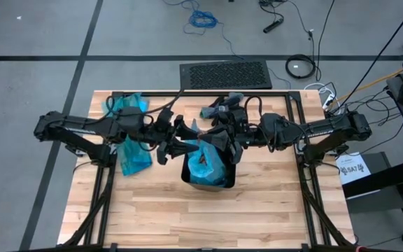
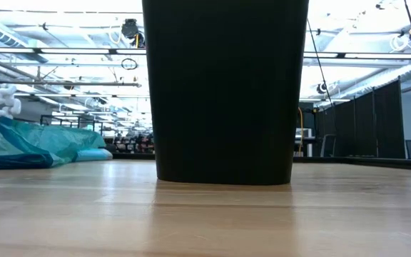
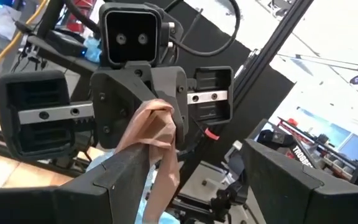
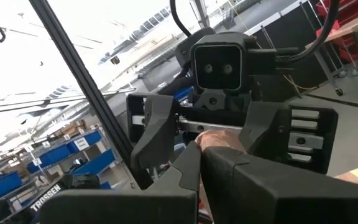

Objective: Place trash/remove bag and relplace
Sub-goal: Remove the blue trash bag from the bin

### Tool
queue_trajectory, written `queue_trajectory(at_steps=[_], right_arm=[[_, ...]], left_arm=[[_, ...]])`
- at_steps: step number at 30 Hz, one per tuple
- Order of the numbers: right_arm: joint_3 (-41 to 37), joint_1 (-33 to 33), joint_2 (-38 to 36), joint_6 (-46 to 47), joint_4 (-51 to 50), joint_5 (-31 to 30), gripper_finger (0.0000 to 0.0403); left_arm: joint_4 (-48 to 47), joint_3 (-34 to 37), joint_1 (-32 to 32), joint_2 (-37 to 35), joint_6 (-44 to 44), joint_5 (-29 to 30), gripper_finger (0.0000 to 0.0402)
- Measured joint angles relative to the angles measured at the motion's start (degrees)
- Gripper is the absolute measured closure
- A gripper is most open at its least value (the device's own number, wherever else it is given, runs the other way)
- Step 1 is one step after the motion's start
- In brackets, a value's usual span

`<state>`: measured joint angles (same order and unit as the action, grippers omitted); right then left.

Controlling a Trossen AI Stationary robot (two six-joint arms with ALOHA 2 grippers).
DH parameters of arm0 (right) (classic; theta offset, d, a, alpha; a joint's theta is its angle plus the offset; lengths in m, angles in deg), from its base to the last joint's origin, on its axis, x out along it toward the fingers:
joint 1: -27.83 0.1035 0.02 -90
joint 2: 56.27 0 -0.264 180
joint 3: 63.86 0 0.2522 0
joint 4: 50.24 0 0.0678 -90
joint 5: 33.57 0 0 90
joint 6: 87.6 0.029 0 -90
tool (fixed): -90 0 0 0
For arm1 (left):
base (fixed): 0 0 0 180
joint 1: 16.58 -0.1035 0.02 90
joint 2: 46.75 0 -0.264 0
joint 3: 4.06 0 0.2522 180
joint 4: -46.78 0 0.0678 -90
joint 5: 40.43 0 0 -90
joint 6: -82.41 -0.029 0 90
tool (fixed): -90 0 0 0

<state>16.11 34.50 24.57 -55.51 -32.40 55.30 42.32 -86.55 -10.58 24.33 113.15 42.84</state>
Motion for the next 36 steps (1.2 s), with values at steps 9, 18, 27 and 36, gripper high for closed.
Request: queue_trajectory(at_steps=[9, 18, 27, 36], right_arm=[[0.0, 0.0, 0.0, 0.0, 2.8, 0.3, 0.0403], [0.0, 0.0, 0.0, 0.3, 3.8, 1.2, 0.0403], [0.0, -2.0, 0.0, 0.1, 9.5, 1.6, 0.0403], [-0.1, -3.7, -0.7, 0.0, 14.0, 1.7, 0.0403]], left_arm=[[0.7, 0.0, 0.0, 2.6, 0.7, 0.2, 0.0144], [3.9, 0.0, 0.0, 4.3, 1.9, -0.9, 0.0144], [4.1, -0.1, 0.2, 7.2, 4.9, -4.8, 0.0144], [4.3, -0.3, 1.3, 9.9, 6.3, -5.9, 0.0144]])
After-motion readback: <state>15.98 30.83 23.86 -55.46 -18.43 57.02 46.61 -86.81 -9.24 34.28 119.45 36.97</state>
